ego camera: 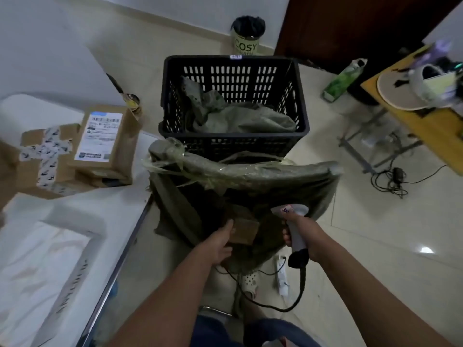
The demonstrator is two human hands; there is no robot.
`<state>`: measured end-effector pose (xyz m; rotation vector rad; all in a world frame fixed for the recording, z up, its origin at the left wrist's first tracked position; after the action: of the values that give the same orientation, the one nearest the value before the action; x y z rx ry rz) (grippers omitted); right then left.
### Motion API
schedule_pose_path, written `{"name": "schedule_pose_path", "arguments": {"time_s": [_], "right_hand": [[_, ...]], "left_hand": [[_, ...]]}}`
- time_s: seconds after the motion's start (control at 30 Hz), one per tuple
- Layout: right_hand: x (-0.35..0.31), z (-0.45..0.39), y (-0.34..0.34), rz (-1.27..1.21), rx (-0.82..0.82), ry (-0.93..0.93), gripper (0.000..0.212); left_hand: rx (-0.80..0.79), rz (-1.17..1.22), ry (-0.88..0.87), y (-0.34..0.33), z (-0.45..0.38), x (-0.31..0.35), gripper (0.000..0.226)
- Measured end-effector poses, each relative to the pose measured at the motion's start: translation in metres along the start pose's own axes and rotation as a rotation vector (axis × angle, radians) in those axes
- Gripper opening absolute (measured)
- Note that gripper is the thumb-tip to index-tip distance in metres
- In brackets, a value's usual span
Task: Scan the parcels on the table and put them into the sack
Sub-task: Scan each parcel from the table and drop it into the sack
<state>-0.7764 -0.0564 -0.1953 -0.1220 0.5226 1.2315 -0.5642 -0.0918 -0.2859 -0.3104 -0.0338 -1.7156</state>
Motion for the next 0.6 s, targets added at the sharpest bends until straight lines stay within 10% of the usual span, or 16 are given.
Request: {"name": "schedule_pose_path", "arguments": {"time_s": [0.6], "right_hand": [[-0.053, 0.070, -0.155, 0.344, -0.415, 0.172, 0.039]], "left_hand": [[0.159, -0.209, -0.320, 0.154, 0.073, 0.024, 0.041]]}}
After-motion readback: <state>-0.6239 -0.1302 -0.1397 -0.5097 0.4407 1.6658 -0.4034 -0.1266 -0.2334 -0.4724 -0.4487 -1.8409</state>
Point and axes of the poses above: each hand's wrist, its own z-axis away from the middle knuckle, its own y-axis out of the back of the hand, x = y × z, the point moved 6 cm from there along -z, towards the middle knuckle, and after that the axes turned 3 degrees about z, right-handed, at the moved point
